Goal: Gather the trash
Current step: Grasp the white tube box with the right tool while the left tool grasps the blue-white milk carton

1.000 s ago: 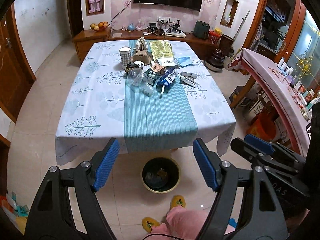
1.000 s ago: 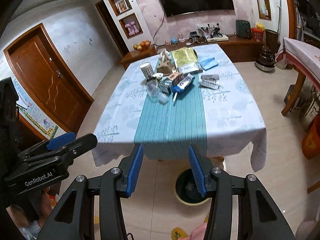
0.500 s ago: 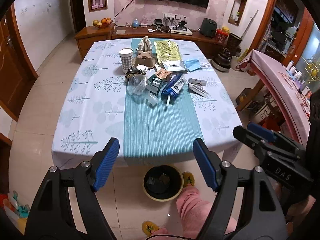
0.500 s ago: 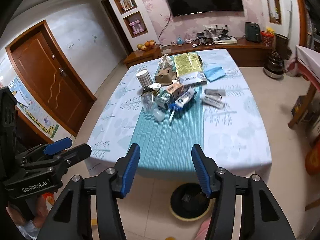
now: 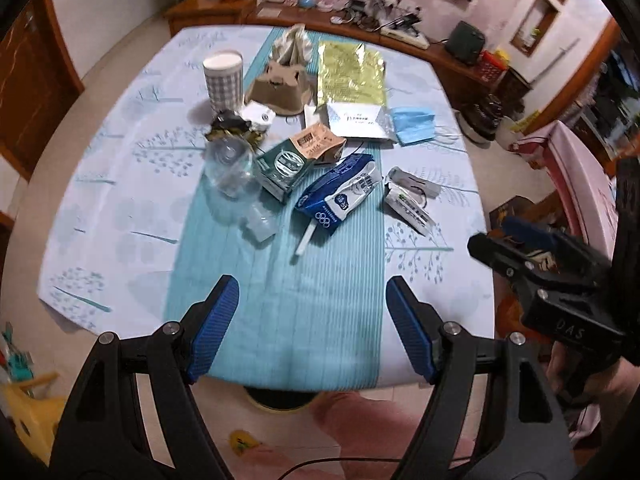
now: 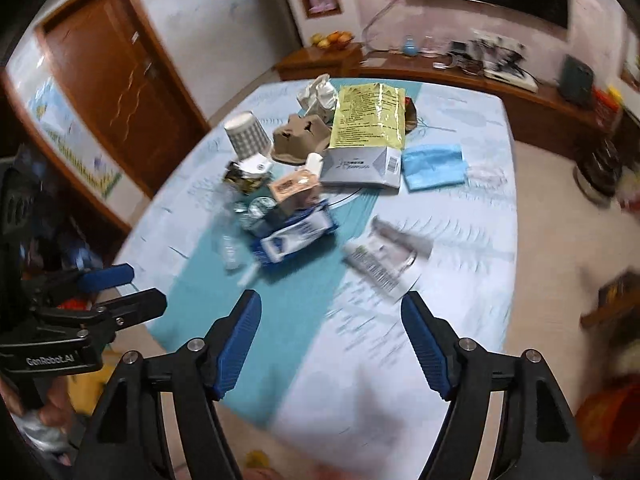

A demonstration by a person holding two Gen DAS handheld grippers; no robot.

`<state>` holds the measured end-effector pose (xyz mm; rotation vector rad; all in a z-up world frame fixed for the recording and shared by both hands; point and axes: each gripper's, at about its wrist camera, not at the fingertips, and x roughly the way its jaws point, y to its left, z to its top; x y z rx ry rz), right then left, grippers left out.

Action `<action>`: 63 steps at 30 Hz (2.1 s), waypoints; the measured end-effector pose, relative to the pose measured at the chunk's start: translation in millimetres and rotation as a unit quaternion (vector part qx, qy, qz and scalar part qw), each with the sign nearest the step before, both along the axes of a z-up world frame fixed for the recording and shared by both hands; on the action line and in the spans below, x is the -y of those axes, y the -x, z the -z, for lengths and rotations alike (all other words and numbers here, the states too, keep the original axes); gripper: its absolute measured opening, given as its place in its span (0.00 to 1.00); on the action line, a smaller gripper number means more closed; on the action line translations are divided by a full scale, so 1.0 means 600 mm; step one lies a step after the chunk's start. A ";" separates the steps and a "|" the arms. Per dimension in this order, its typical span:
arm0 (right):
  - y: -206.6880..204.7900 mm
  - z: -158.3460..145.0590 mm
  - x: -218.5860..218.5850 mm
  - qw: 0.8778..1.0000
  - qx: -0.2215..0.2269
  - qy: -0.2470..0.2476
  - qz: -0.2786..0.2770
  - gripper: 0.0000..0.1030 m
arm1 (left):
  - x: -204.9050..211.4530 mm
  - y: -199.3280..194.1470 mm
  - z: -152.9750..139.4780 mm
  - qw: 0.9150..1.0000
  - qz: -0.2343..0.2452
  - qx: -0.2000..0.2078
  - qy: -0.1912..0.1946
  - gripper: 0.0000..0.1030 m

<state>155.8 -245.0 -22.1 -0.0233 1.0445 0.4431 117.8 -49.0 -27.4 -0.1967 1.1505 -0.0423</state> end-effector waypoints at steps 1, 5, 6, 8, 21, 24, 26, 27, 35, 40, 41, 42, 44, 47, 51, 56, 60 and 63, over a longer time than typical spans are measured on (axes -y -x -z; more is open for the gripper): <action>-0.022 0.010 0.004 1.000 -0.001 0.008 -0.016 0.72 | 0.008 -0.012 0.011 1.000 -0.006 -0.008 0.001 0.71; -0.088 0.059 0.001 0.996 -0.012 0.039 -0.075 0.79 | 0.028 -0.048 0.043 0.999 -0.020 -0.031 -0.005 0.71; -0.099 0.070 -0.002 0.995 -0.014 0.046 -0.087 0.79 | 0.031 -0.055 0.049 0.999 -0.022 -0.035 -0.008 0.71; -0.119 0.095 -0.012 0.991 -0.017 0.070 -0.109 0.79 | 0.037 -0.071 0.059 0.999 -0.026 -0.042 -0.016 0.71; -0.201 0.204 -0.026 0.978 -0.053 0.096 -0.176 0.78 | 0.054 -0.155 0.099 0.996 -0.026 -0.069 -0.043 0.71; -0.206 0.214 -0.024 0.977 -0.058 0.094 -0.182 0.71 | 0.065 -0.170 0.105 0.996 -0.016 -0.075 -0.045 0.71; -0.203 0.214 -0.026 0.976 -0.044 0.104 -0.187 0.63 | 0.072 -0.177 0.109 0.996 -0.008 -0.078 -0.050 0.71; -0.200 0.213 -0.028 0.975 -0.040 0.109 -0.188 0.60 | 0.076 -0.181 0.111 0.995 -0.004 -0.080 -0.053 0.71; -0.200 0.206 -0.014 0.981 -0.034 0.095 -0.168 0.18 | 0.102 -0.212 0.128 0.993 0.021 -0.093 -0.069 0.71; -0.199 0.201 0.009 0.988 -0.056 0.064 -0.132 0.16 | 0.127 -0.229 0.140 0.988 0.048 -0.097 -0.108 0.68; -0.199 0.201 0.012 0.988 -0.060 0.060 -0.127 0.16 | 0.131 -0.232 0.143 0.987 0.052 -0.099 -0.116 0.65; -0.199 0.200 0.015 0.989 -0.063 0.056 -0.123 0.16 | 0.136 -0.235 0.148 0.985 0.056 -0.101 -0.128 0.62; -0.200 0.200 0.018 0.990 -0.070 0.049 -0.116 0.16 | 0.143 -0.243 0.159 0.982 0.063 -0.106 -0.143 0.57; -0.203 0.200 0.021 0.991 -0.079 0.042 -0.104 0.16 | 0.150 -0.251 0.172 0.978 0.066 -0.108 -0.164 0.53; -0.208 0.202 0.021 0.992 -0.087 0.034 -0.088 0.16 | 0.160 -0.261 0.183 0.976 0.067 -0.101 -0.180 0.48; -0.205 0.204 0.019 0.993 -0.082 0.033 -0.077 0.16 | 0.171 -0.262 0.189 0.972 0.074 -0.083 -0.208 0.42; -0.203 0.203 0.025 0.994 -0.091 0.022 -0.062 0.16 | 0.171 -0.261 0.185 0.973 0.077 -0.077 -0.201 0.38; -0.197 0.200 0.037 0.994 -0.096 0.013 -0.048 0.15 | 0.164 -0.257 0.173 0.978 0.076 -0.079 -0.177 0.34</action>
